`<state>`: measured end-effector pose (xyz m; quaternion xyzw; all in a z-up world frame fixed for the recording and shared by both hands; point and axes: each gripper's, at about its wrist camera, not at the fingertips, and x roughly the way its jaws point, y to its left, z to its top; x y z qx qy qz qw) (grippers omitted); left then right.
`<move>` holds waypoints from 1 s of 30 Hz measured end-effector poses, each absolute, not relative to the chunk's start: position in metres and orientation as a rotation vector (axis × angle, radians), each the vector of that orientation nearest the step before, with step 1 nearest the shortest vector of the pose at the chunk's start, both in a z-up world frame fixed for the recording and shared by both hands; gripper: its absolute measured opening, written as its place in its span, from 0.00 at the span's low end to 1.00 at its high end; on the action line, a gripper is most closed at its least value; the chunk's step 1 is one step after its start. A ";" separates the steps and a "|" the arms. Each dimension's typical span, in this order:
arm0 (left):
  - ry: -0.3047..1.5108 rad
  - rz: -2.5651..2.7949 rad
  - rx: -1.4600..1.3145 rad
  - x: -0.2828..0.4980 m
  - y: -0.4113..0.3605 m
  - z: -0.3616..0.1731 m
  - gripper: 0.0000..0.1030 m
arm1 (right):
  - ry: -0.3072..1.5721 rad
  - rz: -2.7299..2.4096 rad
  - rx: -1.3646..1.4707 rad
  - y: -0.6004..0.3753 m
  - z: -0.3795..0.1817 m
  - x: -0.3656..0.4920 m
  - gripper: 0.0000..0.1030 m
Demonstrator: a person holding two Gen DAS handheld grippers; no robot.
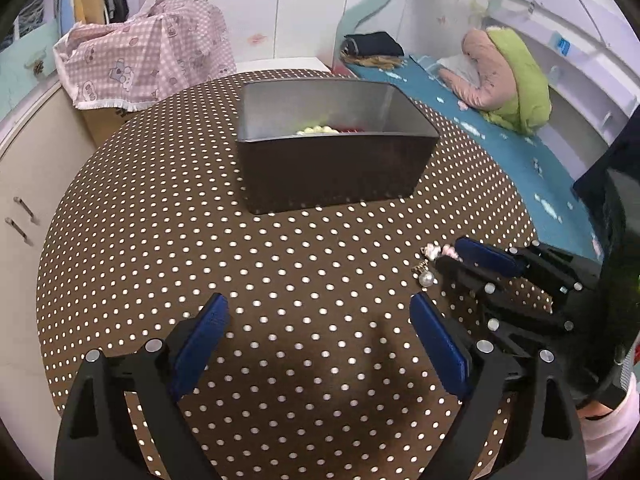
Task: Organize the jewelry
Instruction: 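Grasp the pink Hello Kitty charm with the right tool while the left tool grasps a pearl earring, then carry the Hello Kitty charm and pearl earring into the tin and open both tools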
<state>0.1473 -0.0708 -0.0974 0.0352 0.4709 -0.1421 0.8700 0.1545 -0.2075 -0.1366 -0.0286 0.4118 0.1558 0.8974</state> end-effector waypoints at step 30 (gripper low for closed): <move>1.022 -0.416 0.130 0.161 -0.128 -0.108 0.09 | 0.778 0.214 0.100 -0.272 -0.111 0.158 0.17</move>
